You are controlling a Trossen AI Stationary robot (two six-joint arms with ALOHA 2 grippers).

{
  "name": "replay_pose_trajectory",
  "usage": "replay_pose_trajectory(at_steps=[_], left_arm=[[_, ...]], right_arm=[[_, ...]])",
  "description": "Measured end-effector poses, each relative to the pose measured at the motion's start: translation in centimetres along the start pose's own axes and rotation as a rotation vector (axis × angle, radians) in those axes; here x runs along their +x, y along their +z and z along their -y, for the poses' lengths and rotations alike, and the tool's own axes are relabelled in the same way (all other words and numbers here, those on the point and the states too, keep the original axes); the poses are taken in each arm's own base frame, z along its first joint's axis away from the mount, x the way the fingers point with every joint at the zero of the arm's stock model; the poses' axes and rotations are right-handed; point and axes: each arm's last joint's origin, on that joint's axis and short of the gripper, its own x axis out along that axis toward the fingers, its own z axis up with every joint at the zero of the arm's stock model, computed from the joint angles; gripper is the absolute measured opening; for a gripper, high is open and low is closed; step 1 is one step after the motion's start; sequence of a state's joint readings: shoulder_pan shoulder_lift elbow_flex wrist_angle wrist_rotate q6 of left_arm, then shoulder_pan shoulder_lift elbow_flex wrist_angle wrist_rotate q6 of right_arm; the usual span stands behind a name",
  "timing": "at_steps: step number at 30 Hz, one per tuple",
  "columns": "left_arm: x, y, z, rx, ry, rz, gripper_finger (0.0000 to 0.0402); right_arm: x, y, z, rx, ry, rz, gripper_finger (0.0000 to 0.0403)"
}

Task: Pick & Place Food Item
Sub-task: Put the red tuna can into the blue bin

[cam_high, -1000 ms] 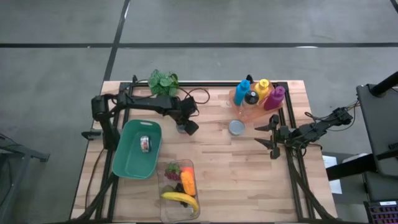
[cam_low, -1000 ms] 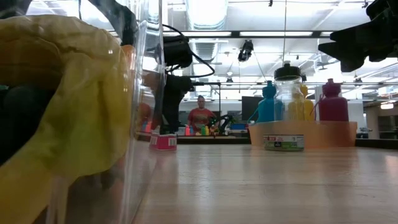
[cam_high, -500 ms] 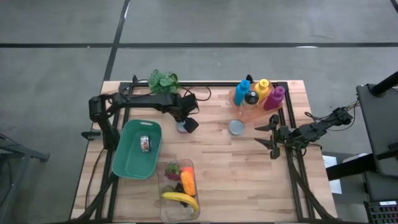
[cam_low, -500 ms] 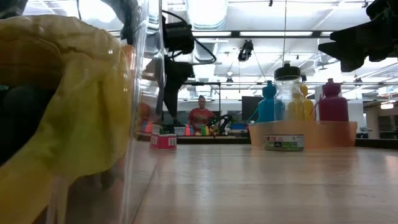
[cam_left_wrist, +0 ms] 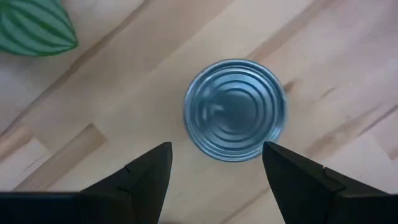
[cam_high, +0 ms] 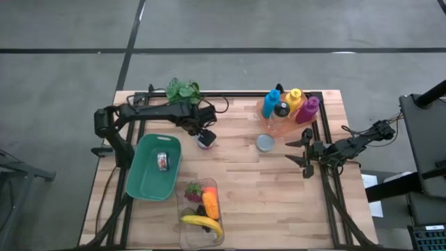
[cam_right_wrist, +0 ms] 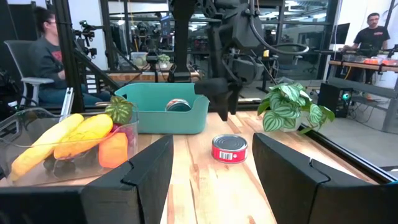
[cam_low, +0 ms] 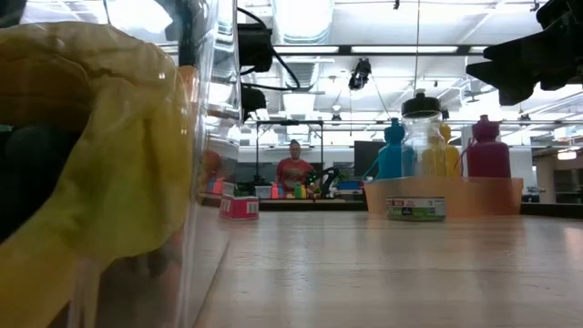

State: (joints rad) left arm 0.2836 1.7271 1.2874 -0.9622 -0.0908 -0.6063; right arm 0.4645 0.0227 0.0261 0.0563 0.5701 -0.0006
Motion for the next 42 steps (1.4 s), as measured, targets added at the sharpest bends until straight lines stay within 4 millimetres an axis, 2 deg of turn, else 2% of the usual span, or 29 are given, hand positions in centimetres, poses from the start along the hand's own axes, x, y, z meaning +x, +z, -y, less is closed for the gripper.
replay_pose_trajectory(at_steps=[4, 11, 29, 37, 42], left_arm=[[0.4, -0.1, -0.4, -0.038, 0.014, -0.011, 0.0243], [1.8, -1.1, -1.1, -0.122, 0.055, -0.062, 0.0194], [2.4, -1.0, -1.1, -0.136, 0.069, 0.0, 0.001], [2.4, -0.9, -1.1, -0.134, 0.07, 0.017, 0.0006], [3.3, -1.2, -1.2, -0.116, 0.064, 0.03, 0.0006]], right_arm=[[0.0, 0.0, 0.0, 0.0, 0.0, 0.0, 0.0217], [0.0, 0.0, 0.0, 0.0, 0.0, 0.0, 0.0217], [0.0, 0.0, 0.0, 0.0, 0.0, 0.0, 0.0217], [0.0, 0.0, 0.0, 0.0, 0.001, 0.0, 0.0217], [0.0, 0.0, 0.0, 0.0, 0.0, 0.0, 0.0217]])
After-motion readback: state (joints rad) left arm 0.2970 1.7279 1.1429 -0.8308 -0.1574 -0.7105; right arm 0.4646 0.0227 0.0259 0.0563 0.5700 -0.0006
